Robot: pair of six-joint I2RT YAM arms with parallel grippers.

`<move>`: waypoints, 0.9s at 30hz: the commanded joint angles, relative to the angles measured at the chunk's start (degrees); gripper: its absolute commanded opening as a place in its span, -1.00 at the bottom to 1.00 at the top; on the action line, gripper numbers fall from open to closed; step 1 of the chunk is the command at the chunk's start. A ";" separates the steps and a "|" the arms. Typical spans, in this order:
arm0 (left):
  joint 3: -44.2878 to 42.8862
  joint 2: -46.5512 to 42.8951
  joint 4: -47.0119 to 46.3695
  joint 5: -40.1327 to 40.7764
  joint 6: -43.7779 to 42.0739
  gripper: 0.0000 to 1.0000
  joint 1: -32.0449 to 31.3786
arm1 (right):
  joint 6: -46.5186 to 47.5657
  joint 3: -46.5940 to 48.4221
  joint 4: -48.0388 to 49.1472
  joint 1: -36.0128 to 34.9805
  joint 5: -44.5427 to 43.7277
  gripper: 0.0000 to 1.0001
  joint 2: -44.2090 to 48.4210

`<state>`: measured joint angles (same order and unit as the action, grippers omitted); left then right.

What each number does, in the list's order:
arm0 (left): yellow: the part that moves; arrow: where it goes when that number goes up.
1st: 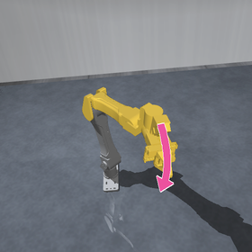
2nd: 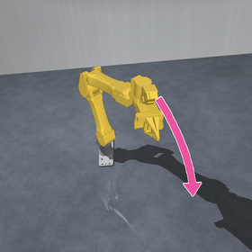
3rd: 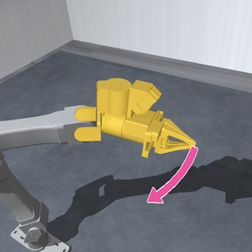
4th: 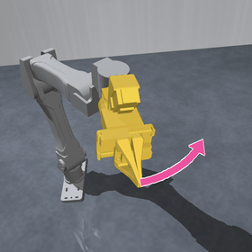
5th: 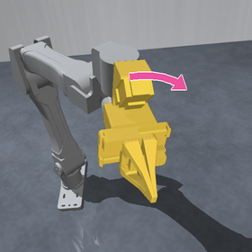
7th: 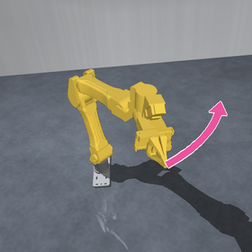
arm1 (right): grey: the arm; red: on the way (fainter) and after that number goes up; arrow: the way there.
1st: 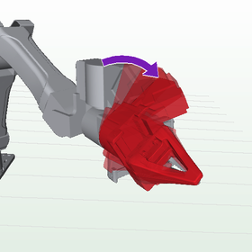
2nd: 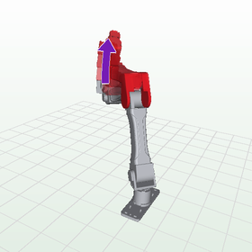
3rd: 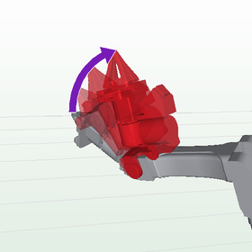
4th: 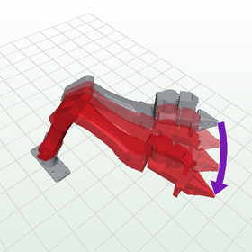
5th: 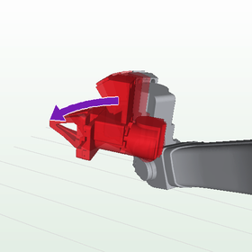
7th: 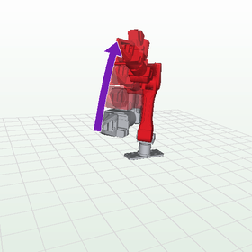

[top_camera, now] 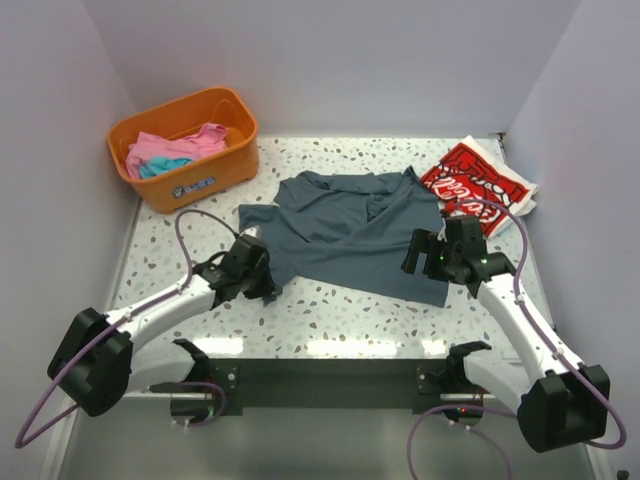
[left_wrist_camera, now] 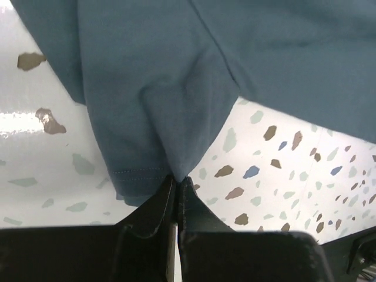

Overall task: Fold and stack the t-shirts
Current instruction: Flatten the tshirt out

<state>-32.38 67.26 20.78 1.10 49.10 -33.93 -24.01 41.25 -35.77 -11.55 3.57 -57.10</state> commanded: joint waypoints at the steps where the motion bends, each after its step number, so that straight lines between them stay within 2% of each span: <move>1: -4.97 -1.17 -0.04 6.62 1.17 -1.00 -2.54 | -0.25 -0.47 -0.62 0.13 -0.94 0.97 1.46; 6: -9.53 1.80 1.28 7.33 -1.10 -1.00 -6.23 | 0.01 -0.74 -0.88 0.13 -1.02 0.97 2.52; 8: -14.36 4.35 3.38 8.30 -1.46 -1.00 -9.21 | 0.28 -0.39 -1.49 0.13 -1.11 0.97 2.78; 13: -29.38 18.58 15.51 18.13 -2.78 -1.00 -17.56 | 0.72 -0.47 -1.76 0.13 -1.11 0.97 2.96; 16: -42.19 28.86 19.04 20.87 -6.11 -0.75 -20.73 | 1.42 -0.30 -2.02 0.13 -0.85 0.97 2.00; 21: -53.82 42.13 18.34 23.93 -11.04 -0.73 -19.42 | 1.69 -0.30 -2.64 0.30 -1.03 0.97 1.99; 25: -62.26 46.55 14.39 18.34 -13.85 -0.74 -12.59 | 1.42 -0.65 -2.20 0.21 0.03 0.97 2.26; 27: -64.11 47.69 13.33 12.97 -15.35 -1.00 -10.20 | 1.60 -0.56 -2.37 0.21 0.38 0.97 2.00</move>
<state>-91.22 114.72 36.45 18.00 37.95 -49.08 -23.20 40.77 -37.30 -11.55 3.60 -55.18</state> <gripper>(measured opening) 0.068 0.986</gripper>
